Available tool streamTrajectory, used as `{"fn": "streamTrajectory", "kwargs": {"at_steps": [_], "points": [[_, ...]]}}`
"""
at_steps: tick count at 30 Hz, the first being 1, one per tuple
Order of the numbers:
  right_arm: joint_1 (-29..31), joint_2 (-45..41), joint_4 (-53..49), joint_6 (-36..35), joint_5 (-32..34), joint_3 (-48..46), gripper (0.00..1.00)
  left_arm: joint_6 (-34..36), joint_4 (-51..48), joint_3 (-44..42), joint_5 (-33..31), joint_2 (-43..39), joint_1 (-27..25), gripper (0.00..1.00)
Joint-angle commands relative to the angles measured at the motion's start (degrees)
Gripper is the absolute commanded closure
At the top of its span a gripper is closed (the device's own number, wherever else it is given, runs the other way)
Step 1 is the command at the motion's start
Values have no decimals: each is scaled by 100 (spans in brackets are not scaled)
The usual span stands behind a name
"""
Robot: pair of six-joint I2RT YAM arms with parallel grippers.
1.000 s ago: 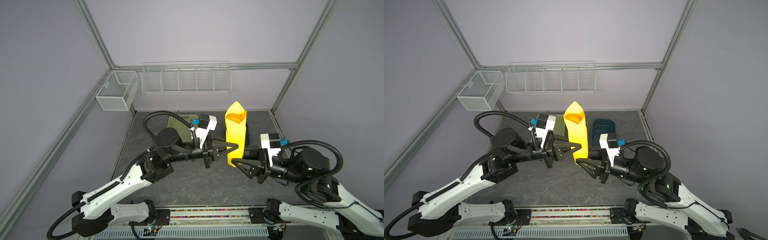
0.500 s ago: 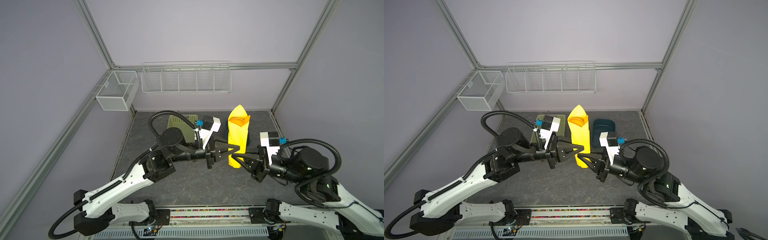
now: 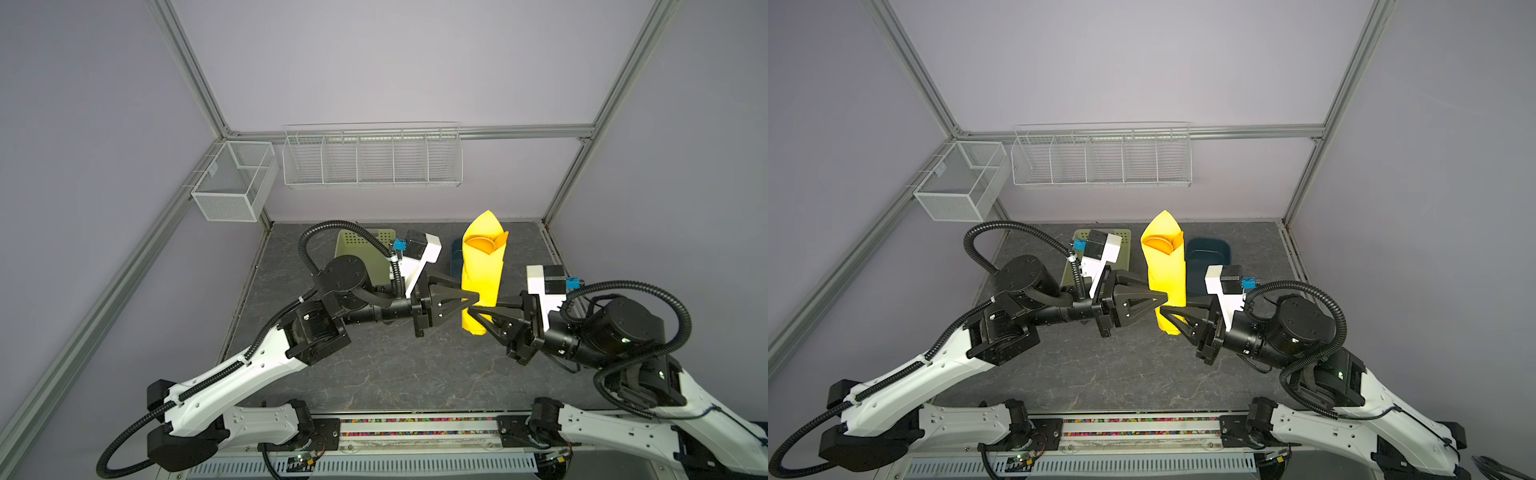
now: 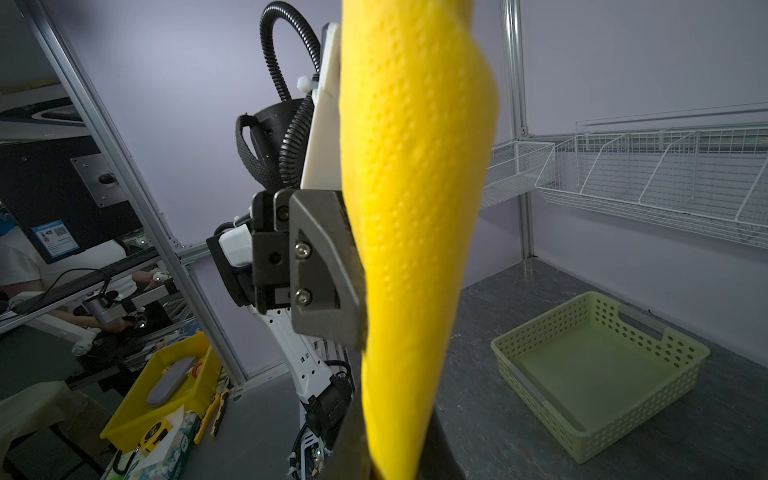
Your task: Place the utensils on the paper napkin and roll it up
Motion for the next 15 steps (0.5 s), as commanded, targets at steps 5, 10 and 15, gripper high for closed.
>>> {"fn": "streamTrajectory", "kwargs": {"at_steps": [5,10,15], "points": [[6,-56,188,-37,-57,-65,94,40,211,-50,-127,-159,14,93],[2,-67,196,-20,-64,-58,94,46,255,-108,-278,-213,16,98],[5,-103,93,9,28,-56,71,118,149,-69,-454,-224,13,100]]}}
